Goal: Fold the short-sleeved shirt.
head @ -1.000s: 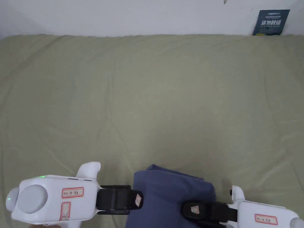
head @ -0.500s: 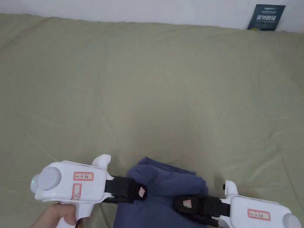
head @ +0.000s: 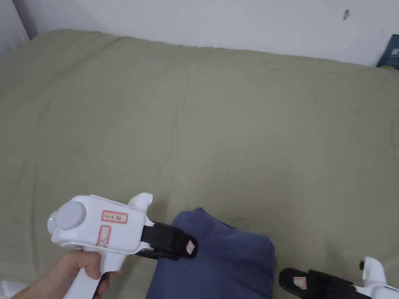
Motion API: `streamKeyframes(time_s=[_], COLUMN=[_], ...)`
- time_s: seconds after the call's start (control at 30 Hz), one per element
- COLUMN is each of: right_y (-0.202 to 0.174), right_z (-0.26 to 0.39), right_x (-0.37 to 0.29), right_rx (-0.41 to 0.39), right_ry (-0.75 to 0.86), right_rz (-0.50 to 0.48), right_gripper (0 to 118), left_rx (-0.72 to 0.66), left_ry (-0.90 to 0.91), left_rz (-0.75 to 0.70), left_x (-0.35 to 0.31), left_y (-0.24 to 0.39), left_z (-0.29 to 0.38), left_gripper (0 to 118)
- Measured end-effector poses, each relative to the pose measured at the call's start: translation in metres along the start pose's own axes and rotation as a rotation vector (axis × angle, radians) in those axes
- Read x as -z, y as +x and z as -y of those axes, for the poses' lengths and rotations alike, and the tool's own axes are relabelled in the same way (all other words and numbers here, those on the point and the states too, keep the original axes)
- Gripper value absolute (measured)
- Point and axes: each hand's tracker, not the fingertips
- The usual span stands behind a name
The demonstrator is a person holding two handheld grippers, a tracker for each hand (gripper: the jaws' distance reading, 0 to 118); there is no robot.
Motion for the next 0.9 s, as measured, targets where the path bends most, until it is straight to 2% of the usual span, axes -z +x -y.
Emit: streamKeyframes(time_s=[0.23,0.4,0.5,0.67,0.73,0.77,0.8,0.83,0.87,0.9], right_y=[-0.014,-0.019,-0.018,-0.02,-0.02,-0.021,-0.023,-0.024,-0.025,-0.026], right_z=[-0.015,-0.031,-0.04,-0.049,-0.051,-0.052,-0.053,-0.053,-0.053,-0.053], right_x=[-0.008,-0.011,-0.011,-0.01,-0.011,-0.012,-0.012,-0.013,-0.014,-0.016], right_rx=[-0.039,-0.051,-0.05,-0.06,-0.061,-0.064,-0.073,-0.079,-0.08,-0.081], right_ry=[0.073,0.126,0.144,0.144,0.141,0.137,0.131,0.129,0.131,0.135], right_rz=[0.026,0.06,0.077,0.111,0.115,0.121,0.124,0.126,0.128,0.128], right_gripper=[0,0,0,0,0,0,0,0,0,0], left_rx=[-0.018,-0.065,-0.105,-0.095,-0.089,-0.09,-0.098,-0.1,-0.09,-0.07], left_ry=[0.075,0.117,0.106,0.086,0.059,0.052,0.049,0.047,0.061,0.06], left_rz=[-0.236,-0.288,-0.293,-0.274,-0.271,-0.275,-0.279,-0.291,-0.306,-0.336], left_x=[-0.142,-0.215,-0.23,-0.223,-0.223,-0.225,-0.225,-0.224,-0.225,-0.224], left_y=[-0.066,-0.123,-0.151,-0.163,-0.164,-0.164,-0.162,-0.159,-0.157,-0.154], left_z=[-0.056,-0.09,-0.11,-0.128,-0.131,-0.132,-0.134,-0.135,-0.135,-0.135], left_gripper=[26,26,26,26,31,38,51,78,118,117])
